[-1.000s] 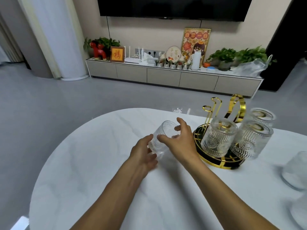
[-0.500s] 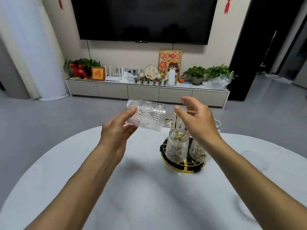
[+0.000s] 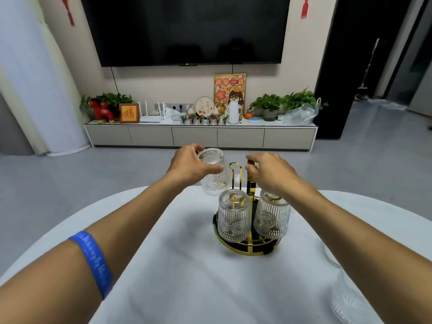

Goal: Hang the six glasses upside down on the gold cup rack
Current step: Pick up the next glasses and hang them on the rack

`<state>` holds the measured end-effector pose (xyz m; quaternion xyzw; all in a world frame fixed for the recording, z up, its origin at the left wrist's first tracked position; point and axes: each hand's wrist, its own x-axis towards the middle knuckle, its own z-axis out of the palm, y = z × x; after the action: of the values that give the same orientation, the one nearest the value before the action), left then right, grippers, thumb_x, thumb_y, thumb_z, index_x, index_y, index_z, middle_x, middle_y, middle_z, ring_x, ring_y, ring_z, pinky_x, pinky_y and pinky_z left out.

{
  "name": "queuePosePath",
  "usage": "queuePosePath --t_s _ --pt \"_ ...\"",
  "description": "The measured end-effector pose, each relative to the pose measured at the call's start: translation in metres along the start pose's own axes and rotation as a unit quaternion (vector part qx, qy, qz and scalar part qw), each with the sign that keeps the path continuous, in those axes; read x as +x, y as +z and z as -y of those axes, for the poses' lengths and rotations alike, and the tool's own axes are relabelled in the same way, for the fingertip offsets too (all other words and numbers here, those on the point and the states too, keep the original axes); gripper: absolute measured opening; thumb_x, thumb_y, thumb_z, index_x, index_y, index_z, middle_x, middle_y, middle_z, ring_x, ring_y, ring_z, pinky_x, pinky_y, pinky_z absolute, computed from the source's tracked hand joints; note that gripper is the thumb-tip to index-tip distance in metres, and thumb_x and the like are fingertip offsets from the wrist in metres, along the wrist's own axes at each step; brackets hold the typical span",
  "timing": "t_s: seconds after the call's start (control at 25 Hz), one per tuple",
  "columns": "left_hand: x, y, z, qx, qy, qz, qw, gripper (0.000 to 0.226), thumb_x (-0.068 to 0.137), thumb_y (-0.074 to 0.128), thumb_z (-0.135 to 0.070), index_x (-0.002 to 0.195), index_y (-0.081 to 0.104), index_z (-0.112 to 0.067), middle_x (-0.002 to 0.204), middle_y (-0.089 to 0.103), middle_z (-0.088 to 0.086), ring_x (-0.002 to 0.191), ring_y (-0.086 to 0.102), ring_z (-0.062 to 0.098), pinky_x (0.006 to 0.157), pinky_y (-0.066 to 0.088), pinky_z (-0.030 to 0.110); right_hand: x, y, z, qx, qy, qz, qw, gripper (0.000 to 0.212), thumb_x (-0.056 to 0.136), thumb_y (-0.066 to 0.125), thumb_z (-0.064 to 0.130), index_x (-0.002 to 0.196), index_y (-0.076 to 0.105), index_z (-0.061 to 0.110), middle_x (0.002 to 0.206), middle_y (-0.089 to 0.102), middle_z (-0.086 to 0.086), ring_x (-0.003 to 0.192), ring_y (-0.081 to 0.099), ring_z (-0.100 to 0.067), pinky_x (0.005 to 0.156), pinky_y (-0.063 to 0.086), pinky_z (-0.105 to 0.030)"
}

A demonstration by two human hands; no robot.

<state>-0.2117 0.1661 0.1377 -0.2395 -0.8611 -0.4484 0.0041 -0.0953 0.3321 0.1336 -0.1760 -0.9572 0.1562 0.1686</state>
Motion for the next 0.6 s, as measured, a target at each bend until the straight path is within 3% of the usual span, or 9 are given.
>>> queuePosePath --t_s 0.12,0.28,0.4,0.6 --pt "0.005 0.009 0.008 0.023 0.006 0.024 0.999 0.087 0.056 0.091 -0.041 0.130 0.056 -0.010 0.123 0.065 0.007 0.101 0.061 0.022 0.078 0.052 0.032 0.001 0.001 0.000 -0.002 -0.008 -0.002 1.000 0.033 0.098 0.045 0.033 0.119 0.062 0.014 0.121 0.068 -0.013 0.110 0.058 -0.036 0.085 0.050 -0.047" --pt "0.010 0.016 0.017 0.044 0.005 0.061 0.997 0.091 0.054 0.092 -0.042 0.131 0.056 -0.009 0.125 0.064 0.009 0.106 0.061 0.024 0.090 0.053 0.040 -0.001 0.001 -0.003 0.011 -0.014 -0.007 1.000 0.033 0.099 0.045 0.034 0.120 0.062 0.014 0.121 0.068 -0.013 0.109 0.058 -0.035 0.085 0.051 -0.048" --pt "0.009 0.024 0.022 0.083 0.021 0.094 0.992 0.091 0.055 0.092 -0.038 0.133 0.055 -0.009 0.127 0.063 0.010 0.109 0.060 0.025 0.087 0.050 0.034 -0.003 0.001 -0.002 0.015 -0.018 -0.013 1.000 0.033 0.099 0.045 0.034 0.119 0.062 0.014 0.120 0.068 -0.013 0.109 0.058 -0.035 0.084 0.051 -0.048" --pt "0.008 0.029 0.029 0.113 0.028 0.120 0.986 0.082 0.061 0.090 -0.033 0.132 0.055 -0.008 0.127 0.064 0.011 0.110 0.060 0.027 0.091 0.051 0.038 -0.004 0.001 -0.003 0.019 -0.022 -0.014 0.999 0.034 0.099 0.044 0.035 0.117 0.062 0.013 0.116 0.070 -0.014 0.105 0.060 -0.037 0.082 0.052 -0.048"
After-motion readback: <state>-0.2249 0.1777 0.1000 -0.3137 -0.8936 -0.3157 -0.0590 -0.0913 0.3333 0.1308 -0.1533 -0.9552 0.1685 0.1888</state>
